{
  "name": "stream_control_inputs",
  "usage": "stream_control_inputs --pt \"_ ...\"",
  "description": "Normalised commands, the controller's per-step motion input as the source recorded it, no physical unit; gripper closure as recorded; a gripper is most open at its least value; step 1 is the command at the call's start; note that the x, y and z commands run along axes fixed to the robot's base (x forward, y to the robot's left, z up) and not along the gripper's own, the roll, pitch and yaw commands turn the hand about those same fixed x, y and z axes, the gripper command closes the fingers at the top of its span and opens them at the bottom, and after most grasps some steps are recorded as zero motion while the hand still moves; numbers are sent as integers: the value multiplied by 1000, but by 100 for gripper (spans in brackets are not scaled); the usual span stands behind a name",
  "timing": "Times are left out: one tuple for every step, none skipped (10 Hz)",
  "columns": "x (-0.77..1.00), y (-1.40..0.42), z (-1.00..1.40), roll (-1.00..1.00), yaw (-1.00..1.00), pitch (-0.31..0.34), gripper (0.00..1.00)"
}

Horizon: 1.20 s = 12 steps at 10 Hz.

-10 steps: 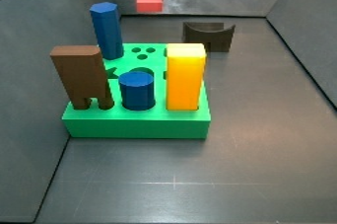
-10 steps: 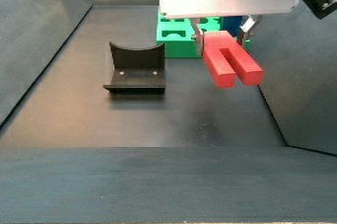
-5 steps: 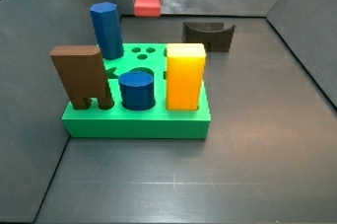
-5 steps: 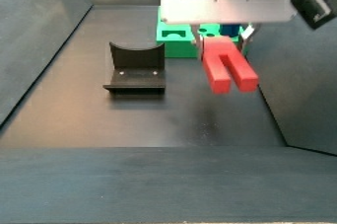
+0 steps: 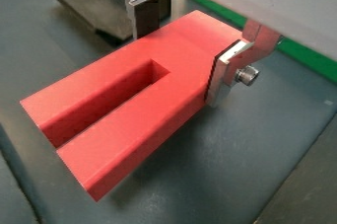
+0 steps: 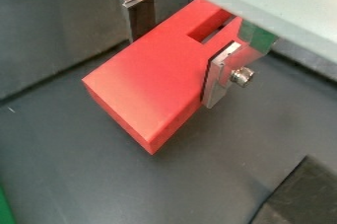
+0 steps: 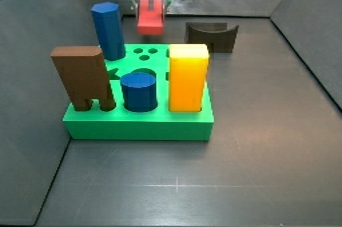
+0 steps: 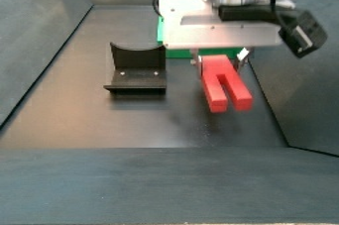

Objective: Pick up the double-square object. Move up. Rotate the double-square object. Place the double-square object on the fixture. Regrasp the double-square object. Move to above the board. Insert the double-square object.
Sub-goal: Rotate the double-square object.

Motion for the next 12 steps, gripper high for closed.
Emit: stream_control_inputs --pt "50 13 -739 -126 9 -41 100" --pt "50 12 -667 -136 11 -45 100" --pt "46 14 -533 -153 12 -51 100" --pt "43 21 -407 -163 9 -58 100" --pt "40 25 -312 -170 4 -64 100" --pt "38 25 -254 -175 1 -66 100" --pt "0 0 0 0 0 0 0" --pt "0 0 1000 0 0 0 0" --pt "-4 0 1000 0 0 6 0" --pt "-19 2 1000 13 -6 37 0" --pt "-19 3 1000 28 -14 59 0" --pt "-20 5 1000 45 -18 77 0"
